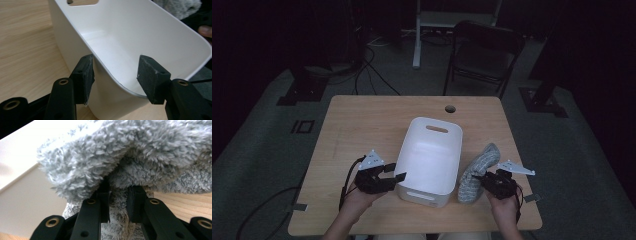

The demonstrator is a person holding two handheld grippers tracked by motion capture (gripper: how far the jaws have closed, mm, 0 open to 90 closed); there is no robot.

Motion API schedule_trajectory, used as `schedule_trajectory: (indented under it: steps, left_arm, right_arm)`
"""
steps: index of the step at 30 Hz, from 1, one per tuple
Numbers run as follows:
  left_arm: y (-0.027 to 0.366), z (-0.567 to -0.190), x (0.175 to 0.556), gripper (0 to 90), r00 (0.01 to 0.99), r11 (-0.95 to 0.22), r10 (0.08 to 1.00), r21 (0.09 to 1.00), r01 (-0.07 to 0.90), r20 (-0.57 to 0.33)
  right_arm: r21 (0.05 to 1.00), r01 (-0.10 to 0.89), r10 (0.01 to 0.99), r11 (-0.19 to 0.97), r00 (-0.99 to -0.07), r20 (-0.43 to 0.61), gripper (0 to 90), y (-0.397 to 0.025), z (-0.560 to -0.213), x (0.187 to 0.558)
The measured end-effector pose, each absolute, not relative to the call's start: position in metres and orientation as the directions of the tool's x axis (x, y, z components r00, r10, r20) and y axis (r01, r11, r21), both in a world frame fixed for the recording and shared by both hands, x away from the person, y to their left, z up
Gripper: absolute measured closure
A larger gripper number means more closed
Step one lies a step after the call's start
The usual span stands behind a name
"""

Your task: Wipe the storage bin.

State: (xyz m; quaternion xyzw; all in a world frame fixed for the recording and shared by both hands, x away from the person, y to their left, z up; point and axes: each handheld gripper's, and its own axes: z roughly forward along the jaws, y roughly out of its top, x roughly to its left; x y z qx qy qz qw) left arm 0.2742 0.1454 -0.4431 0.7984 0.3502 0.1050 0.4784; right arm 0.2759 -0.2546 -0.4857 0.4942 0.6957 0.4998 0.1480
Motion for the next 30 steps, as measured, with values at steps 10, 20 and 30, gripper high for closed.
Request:
schedule_trajectory:
  steps: [10,20,30]
  left_arm:
    - [0.139,-0.443,0.268,46.5,0.753,-0.305,0.632,0.833,0.462,-0.187]
    - [0.152,-0.440,0.271,45.0,0.761,-0.298,0.629,0.854,0.427,-0.161]
    - [0.168,-0.425,0.291,44.9,0.775,-0.261,0.617,0.893,0.367,-0.138]
  right_arm:
    - [0.841,0.540,0.834,0.017,-0.472,0.287,75.6,-0.254,-0.486,0.276]
    - [0.841,0.541,0.834,0.014,-0.471,0.289,75.6,-0.256,-0.487,0.276]
    - [0.841,0.540,0.832,0.011,-0.472,0.292,75.5,-0.256,-0.486,0.276]
